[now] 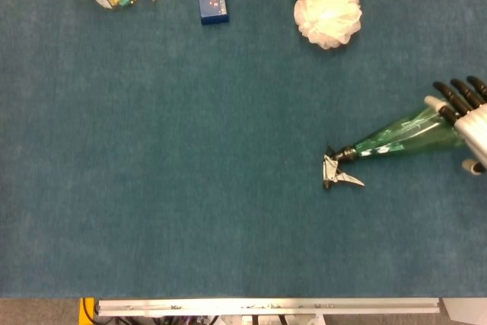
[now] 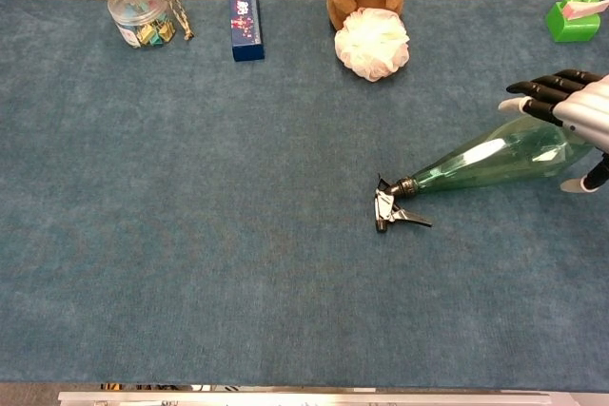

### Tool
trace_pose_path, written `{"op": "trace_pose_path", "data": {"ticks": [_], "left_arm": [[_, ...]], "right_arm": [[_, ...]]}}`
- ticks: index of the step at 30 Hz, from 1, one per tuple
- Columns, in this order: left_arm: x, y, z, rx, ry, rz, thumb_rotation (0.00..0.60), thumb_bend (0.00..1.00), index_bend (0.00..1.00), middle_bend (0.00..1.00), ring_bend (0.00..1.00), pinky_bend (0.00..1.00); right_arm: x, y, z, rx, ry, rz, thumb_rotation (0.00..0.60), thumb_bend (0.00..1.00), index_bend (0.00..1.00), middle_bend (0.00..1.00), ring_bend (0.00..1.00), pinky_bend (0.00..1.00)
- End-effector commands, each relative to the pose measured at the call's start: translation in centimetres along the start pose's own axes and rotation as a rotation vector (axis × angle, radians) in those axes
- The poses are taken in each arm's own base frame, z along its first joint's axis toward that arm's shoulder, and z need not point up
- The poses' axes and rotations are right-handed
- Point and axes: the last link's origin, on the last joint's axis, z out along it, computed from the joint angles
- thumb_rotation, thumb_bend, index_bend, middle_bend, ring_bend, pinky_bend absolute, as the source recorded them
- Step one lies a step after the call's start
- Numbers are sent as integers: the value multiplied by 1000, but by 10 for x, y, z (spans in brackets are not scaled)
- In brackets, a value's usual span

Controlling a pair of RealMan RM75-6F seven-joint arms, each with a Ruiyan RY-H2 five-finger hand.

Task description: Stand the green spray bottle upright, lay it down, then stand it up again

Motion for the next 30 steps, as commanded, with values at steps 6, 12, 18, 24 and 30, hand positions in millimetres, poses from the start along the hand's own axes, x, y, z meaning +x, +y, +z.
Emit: {"op": "trace_pose_path", "data": {"ticks": [6, 12, 18, 24, 30], "left_arm": [[1, 0, 0, 2, 1, -4, 600, 128, 336, 349, 391, 698], [3, -2, -1, 1, 6, -14, 600, 128, 336, 349, 391, 698], [6, -3, -2, 2, 15, -22, 600, 127, 336, 349, 391, 698], [8, -4, -4, -1, 21, -29, 600, 127, 336, 349, 391, 698], [8, -4, -5, -2, 22, -32, 600, 128, 336, 349, 391, 698]], "right_arm": [[19, -18, 6, 52, -95, -42, 600, 0, 127, 53, 0, 82], [27, -33, 25, 83, -116, -54, 600, 0, 127, 59, 0, 82], [29, -48, 44, 123, -131, -60, 600, 0, 127, 72, 0, 82], [24, -60, 59, 146, -140, -74, 600, 0, 127, 89, 0, 82], [22, -68, 70, 156, -132, -78, 600, 0, 127, 126, 4, 92]]}}
